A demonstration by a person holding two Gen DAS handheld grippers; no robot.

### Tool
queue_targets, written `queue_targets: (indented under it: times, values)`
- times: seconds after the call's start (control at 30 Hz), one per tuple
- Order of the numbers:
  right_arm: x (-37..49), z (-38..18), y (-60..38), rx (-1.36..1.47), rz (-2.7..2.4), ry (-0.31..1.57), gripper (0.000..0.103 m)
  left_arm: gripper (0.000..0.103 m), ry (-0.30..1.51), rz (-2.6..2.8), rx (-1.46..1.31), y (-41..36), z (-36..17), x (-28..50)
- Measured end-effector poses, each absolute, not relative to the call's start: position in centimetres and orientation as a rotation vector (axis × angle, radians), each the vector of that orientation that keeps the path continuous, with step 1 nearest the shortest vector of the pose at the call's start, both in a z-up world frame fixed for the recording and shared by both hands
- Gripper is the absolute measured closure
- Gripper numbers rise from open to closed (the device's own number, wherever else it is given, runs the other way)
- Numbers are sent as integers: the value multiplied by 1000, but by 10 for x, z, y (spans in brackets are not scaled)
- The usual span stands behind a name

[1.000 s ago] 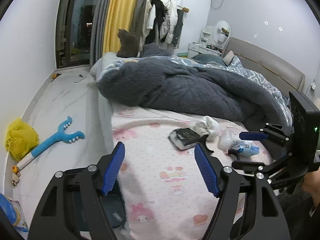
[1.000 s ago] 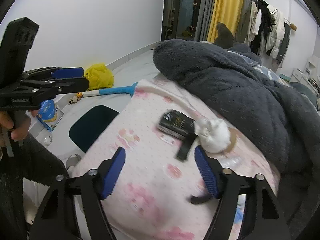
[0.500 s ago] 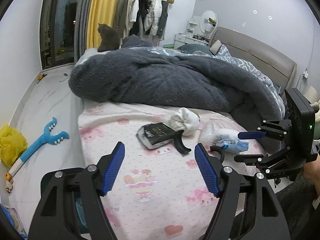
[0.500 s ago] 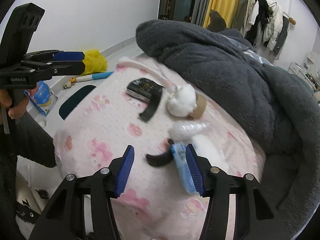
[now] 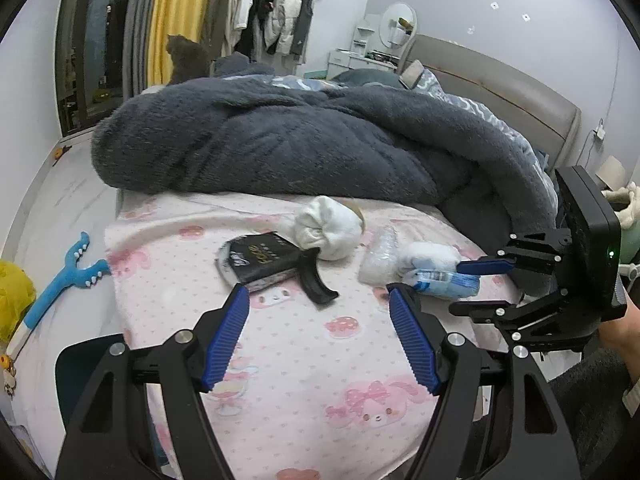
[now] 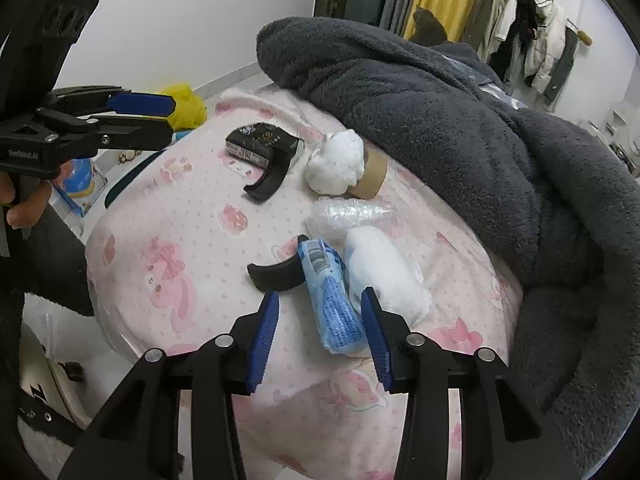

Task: Collect trash
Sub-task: 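Grasp the blue-and-white wrapper with the right tool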

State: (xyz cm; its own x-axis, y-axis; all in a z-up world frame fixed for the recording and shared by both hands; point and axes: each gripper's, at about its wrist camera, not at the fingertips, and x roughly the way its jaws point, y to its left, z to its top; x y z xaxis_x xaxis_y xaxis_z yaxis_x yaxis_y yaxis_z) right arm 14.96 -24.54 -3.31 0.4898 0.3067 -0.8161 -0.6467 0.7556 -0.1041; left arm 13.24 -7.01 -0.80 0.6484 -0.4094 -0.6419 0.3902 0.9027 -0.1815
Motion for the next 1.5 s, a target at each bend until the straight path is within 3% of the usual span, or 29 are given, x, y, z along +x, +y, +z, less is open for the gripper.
queue_targets:
  times: [0.43,1.0,1.27,1.5]
  values:
    - [161,-52,-249,-533,563,883,85,25,779,-533,23,-107,-26,135]
    - [169,-20,-292,-227,579,848,87,27,813,-587,58,-163,-56,144]
    - [166,-15,-307,-125,609,843,91,46,823,-572,74,-180,-74,152]
    - [162,-11,-324,-4,650,829,92,56,826,-553,42,-188,-80,161]
